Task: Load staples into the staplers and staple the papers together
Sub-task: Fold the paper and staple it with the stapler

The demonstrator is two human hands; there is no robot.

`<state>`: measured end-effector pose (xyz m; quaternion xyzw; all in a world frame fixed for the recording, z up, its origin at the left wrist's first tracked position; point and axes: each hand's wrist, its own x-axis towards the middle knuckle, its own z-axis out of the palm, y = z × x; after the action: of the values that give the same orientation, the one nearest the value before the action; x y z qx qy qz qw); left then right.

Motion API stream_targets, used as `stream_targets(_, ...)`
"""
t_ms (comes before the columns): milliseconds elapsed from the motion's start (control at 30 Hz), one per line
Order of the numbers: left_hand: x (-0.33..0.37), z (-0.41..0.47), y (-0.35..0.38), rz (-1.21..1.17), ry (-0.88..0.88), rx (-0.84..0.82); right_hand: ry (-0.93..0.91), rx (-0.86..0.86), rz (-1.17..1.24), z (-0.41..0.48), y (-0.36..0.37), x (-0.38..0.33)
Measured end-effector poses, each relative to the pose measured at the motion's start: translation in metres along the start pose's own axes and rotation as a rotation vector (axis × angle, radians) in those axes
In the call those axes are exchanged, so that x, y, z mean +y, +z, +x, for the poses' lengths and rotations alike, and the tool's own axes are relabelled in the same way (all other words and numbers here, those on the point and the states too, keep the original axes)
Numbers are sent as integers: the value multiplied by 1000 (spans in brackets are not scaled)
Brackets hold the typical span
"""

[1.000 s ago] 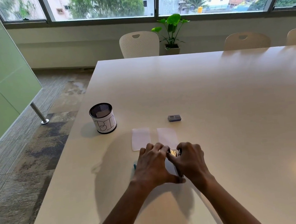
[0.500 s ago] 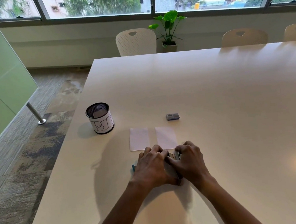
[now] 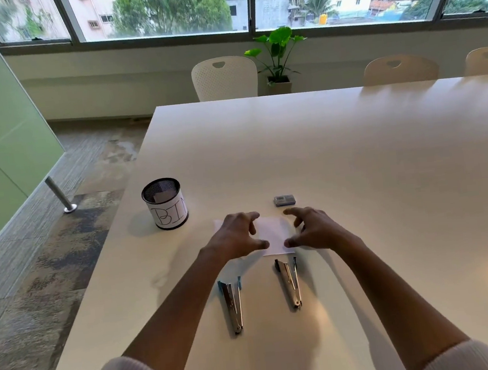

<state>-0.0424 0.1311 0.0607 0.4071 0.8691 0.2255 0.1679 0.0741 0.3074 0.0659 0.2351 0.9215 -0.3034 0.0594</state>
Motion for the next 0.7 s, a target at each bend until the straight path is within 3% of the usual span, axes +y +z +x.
stream_targets(300, -2, 29, 4, 53, -142, -187, 48, -224, -167, 25, -7, -3)
stream_targets(700, -1, 26, 8, 16, -135, -169, -19, -180, -124, 23, -2, 1)
